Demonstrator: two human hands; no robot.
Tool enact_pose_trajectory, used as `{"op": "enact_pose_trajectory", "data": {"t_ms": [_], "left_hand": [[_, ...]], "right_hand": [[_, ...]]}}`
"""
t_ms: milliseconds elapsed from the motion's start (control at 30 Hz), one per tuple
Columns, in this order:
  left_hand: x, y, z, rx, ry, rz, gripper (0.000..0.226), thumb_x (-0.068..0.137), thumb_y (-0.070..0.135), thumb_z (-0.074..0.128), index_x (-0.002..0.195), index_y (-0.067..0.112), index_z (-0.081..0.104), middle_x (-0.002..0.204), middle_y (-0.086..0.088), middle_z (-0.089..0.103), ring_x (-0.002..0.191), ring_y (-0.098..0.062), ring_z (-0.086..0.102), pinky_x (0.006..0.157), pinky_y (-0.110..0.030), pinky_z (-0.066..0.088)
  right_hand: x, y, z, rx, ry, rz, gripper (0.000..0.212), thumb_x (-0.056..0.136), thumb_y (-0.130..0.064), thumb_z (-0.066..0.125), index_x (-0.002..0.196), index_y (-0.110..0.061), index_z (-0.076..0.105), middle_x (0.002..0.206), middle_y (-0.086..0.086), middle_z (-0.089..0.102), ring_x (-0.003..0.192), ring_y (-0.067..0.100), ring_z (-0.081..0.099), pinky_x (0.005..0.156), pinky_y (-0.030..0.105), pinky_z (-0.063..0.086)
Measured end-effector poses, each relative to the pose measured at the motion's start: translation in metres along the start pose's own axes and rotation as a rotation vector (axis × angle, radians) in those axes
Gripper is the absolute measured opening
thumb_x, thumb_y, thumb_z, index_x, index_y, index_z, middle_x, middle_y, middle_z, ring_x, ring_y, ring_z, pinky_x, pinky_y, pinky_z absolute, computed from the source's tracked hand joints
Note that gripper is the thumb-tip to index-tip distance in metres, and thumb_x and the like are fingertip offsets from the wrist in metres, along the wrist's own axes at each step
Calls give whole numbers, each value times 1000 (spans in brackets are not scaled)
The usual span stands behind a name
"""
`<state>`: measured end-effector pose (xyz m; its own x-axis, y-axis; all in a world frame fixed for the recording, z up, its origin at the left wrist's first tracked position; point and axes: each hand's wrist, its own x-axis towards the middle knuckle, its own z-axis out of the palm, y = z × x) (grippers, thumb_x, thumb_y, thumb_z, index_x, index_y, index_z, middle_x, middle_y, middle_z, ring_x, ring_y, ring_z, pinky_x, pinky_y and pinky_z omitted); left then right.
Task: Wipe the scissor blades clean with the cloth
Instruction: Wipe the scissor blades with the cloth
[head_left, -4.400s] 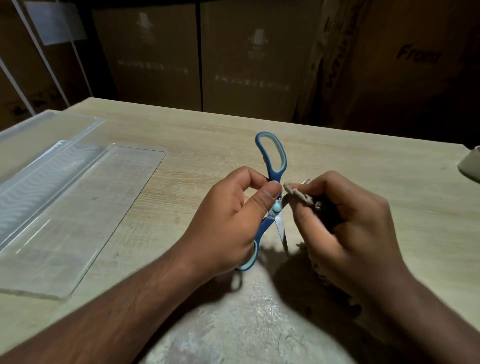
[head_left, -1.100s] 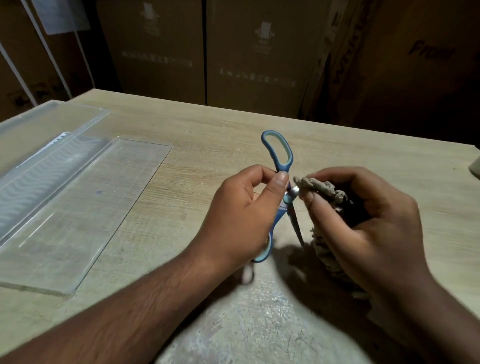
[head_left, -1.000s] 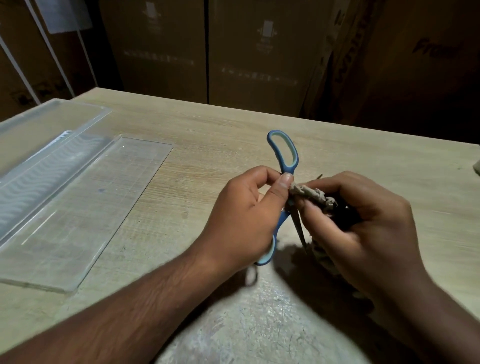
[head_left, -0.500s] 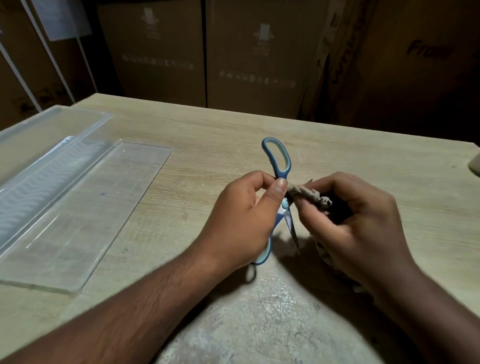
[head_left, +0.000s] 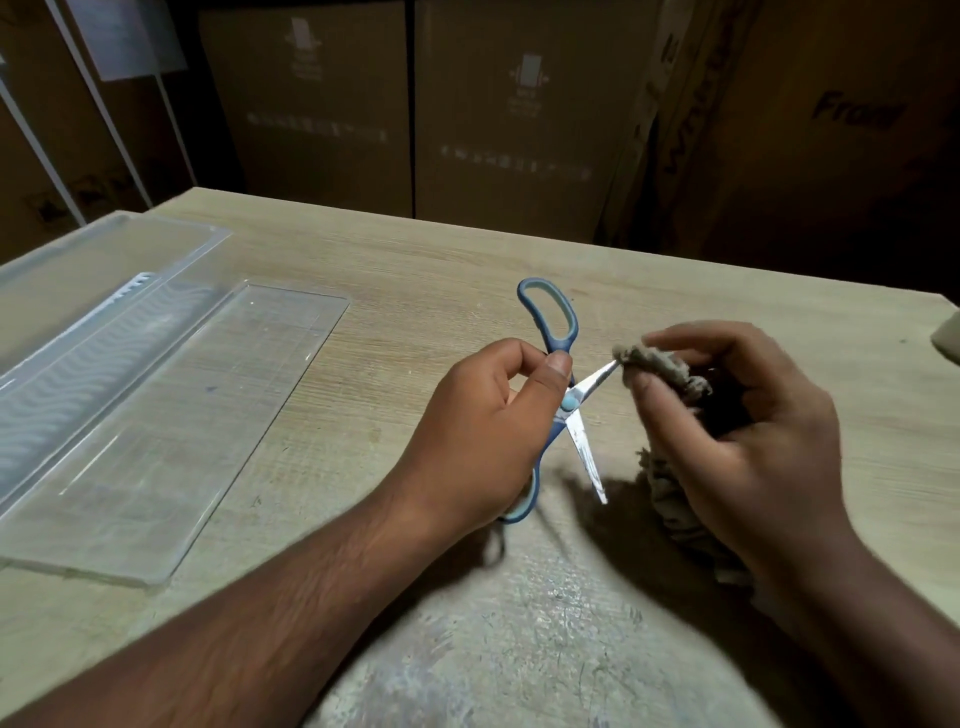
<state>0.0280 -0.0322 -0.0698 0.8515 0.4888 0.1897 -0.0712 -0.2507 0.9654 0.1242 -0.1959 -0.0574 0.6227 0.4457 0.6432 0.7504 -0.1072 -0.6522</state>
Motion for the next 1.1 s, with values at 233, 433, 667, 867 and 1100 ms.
{"op": "enact_pose_trajectory", "data": {"t_ms": [233, 433, 667, 867, 1100], "left_hand": [[1, 0, -3, 32, -47, 52, 28, 109, 35, 54, 90, 20, 69, 69, 12, 66, 60, -6, 54, 63, -25, 44], [4, -1, -2, 74, 9, 5, 30, 108, 36, 55, 87, 22, 70, 62, 18, 63, 59, -7, 50, 58, -21, 40], [-1, 2, 4, 59, -25, 52, 37, 101, 48, 53, 89, 17, 69, 81, -26, 65, 65, -32, 55, 69, -50, 52], [-1, 1, 3, 54, -8, 46, 35, 101, 49, 53, 89, 20, 69, 79, -28, 65, 66, -41, 57, 70, -56, 51], [1, -4, 0, 91, 4, 29, 28, 109, 40, 53, 90, 25, 68, 74, -19, 64, 57, -19, 46, 59, -34, 39]], "right_hand": [[6, 25, -8, -161, 45, 70, 14, 96, -16, 76, 98, -30, 74, 84, -12, 72, 71, 10, 67, 65, 22, 49], [0, 10, -3, -25, 15, -32, 12, 95, -16, 70, 102, -25, 73, 91, -7, 71, 75, 14, 67, 64, 31, 51], [-3, 11, 4, -186, -197, -218, 21, 90, -23, 68, 107, -15, 77, 95, -4, 69, 85, 13, 66, 71, 32, 52], [-3, 9, 5, -130, -208, -178, 15, 92, -21, 69, 103, -18, 79, 90, -7, 69, 80, 10, 66, 68, 26, 50], [1, 17, -7, -230, -35, -122, 12, 93, -10, 79, 104, -16, 80, 93, -4, 71, 84, 9, 67, 70, 26, 52]]}}
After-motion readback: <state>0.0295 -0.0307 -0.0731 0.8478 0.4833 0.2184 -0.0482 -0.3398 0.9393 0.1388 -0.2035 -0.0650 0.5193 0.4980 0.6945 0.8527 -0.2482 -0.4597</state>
